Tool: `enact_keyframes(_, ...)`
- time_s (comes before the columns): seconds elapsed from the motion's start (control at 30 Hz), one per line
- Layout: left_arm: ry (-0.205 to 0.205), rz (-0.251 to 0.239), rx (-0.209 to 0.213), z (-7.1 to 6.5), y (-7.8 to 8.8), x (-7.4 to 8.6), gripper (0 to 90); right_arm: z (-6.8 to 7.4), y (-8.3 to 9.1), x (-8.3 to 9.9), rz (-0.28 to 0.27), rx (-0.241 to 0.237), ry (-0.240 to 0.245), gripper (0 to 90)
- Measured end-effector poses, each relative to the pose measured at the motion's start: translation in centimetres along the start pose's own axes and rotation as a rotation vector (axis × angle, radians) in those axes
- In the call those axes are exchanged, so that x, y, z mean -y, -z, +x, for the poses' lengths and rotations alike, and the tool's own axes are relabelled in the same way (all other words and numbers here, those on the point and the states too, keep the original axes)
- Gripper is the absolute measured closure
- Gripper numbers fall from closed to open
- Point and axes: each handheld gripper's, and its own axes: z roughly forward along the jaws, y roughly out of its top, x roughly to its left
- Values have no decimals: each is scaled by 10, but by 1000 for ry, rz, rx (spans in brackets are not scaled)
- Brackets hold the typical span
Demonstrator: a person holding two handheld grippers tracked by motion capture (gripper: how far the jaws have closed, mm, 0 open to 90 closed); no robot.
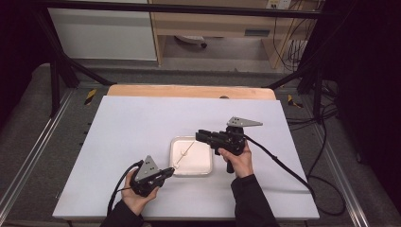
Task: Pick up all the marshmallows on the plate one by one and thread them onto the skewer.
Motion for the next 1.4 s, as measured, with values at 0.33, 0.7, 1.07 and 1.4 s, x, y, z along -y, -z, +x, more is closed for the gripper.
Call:
enact_keyframes(0.33, 0, -4, -2, 1, 1, 0, 889, 2, -9, 3, 12, -29, -15, 746)
enact_keyframes(0.7, 31, -12, -6, 0, -1, 1, 889, 6, -13, 9, -2, -50, -51, 770)
enact_keyframes(1.07, 69, -19, -14, -1, -2, 2, 890, 11, -18, 16, -43, -32, -60, 791)
enact_keyframes(1.4, 91, -18, -19, -2, -4, 2, 890, 14, -21, 22, -55, -11, -47, 801)
